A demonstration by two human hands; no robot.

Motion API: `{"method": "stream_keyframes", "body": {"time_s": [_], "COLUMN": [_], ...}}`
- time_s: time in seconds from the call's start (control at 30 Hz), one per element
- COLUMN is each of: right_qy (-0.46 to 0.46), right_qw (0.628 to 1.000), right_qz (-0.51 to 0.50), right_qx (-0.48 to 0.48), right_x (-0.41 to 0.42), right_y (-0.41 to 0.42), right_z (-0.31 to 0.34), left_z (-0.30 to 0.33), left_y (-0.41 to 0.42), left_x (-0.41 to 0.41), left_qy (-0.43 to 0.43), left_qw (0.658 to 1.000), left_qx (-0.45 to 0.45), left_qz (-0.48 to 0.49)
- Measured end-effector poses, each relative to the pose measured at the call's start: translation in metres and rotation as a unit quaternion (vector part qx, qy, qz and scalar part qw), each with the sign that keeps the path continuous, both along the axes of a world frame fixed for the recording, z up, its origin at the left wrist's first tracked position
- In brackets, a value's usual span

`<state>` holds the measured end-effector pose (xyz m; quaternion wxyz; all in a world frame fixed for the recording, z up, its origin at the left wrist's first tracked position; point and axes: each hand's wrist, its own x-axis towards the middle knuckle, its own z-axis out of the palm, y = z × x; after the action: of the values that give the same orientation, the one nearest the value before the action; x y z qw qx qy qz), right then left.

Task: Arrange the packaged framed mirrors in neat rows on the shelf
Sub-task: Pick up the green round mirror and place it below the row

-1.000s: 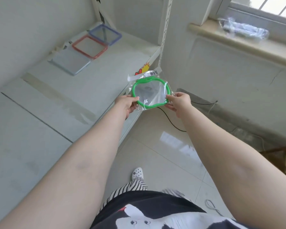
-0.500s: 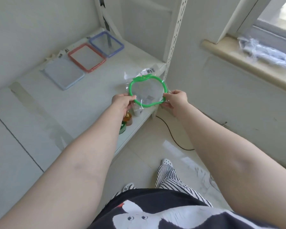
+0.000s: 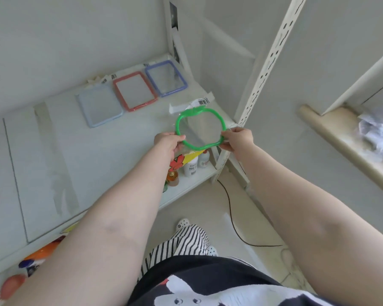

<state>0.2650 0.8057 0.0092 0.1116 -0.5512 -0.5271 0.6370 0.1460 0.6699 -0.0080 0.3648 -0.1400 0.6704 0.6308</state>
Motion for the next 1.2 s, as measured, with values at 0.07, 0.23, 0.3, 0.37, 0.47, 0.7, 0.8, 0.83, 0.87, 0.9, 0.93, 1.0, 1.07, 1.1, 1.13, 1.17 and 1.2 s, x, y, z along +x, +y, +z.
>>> {"method": "stream_keyframes", "body": {"time_s": [0.07,0.23,0.3,0.37,0.47,0.7,0.8,0.83,0.87,0.9,0.93,1.0,1.07,1.1,1.13,1.17,1.2], "right_qy": [-0.012,-0.029,-0.023,-0.013,-0.017,-0.075,-0.091,-0.094,-0.096,-0.099,-0.103,-0.111,-0.119,-0.124,-0.129,-0.135,-0.142], "right_qw": [1.0,0.999,0.999,1.0,0.999,0.994,0.991,0.991,0.991,0.99,0.989,0.988,0.986,0.985,0.984,0.982,0.979], "right_qz": [0.016,0.028,0.027,0.025,0.027,0.077,0.095,0.095,0.095,0.096,0.1,0.106,0.111,0.115,0.119,0.127,0.134], "right_qx": [0.014,0.015,0.012,0.011,0.002,0.003,0.009,0.008,0.007,0.009,0.013,0.019,0.023,0.027,0.033,0.043,0.056], "right_x": [-0.015,-0.058,-0.075,-0.09,-0.106,-0.119,-0.119,-0.119,-0.119,-0.119,-0.119,-0.118,-0.117,-0.117,-0.116,-0.116,-0.115], "right_y": [0.013,0.044,0.052,0.059,0.066,0.077,0.078,0.079,0.08,0.081,0.081,0.082,0.082,0.082,0.081,0.082,0.082], "right_z": [-0.002,-0.008,-0.011,-0.015,-0.021,-0.035,-0.036,-0.037,-0.038,-0.039,-0.04,-0.041,-0.041,-0.041,-0.041,-0.041,-0.041], "left_z": [-0.003,-0.012,-0.017,-0.02,-0.03,-0.038,-0.046,-0.049,-0.051,-0.051,-0.049,-0.044,-0.04,-0.04,-0.039,-0.038,-0.037], "left_y": [0.011,0.036,0.044,0.051,0.058,0.065,0.064,0.064,0.064,0.064,0.064,0.065,0.065,0.065,0.064,0.064,0.064], "left_x": [-0.013,-0.048,-0.064,-0.075,-0.088,-0.093,-0.095,-0.095,-0.095,-0.094,-0.092,-0.088,-0.086,-0.085,-0.084,-0.082,-0.081], "left_qy": [0.009,0.009,0.024,0.041,0.063,0.085,0.096,0.097,0.099,0.105,0.112,0.123,0.127,0.127,0.127,0.128,0.131], "left_qw": [1.0,0.999,0.998,0.996,0.991,0.979,0.972,0.968,0.965,0.961,0.957,0.952,0.949,0.948,0.947,0.947,0.945], "left_qx": [-0.01,-0.044,-0.057,-0.072,-0.113,-0.183,-0.211,-0.224,-0.236,-0.248,-0.258,-0.272,-0.279,-0.282,-0.285,-0.286,-0.29], "left_qz": [0.01,-0.005,-0.014,-0.02,-0.031,-0.041,-0.044,-0.049,-0.053,-0.058,-0.063,-0.073,-0.076,-0.076,-0.076,-0.074,-0.073]}}
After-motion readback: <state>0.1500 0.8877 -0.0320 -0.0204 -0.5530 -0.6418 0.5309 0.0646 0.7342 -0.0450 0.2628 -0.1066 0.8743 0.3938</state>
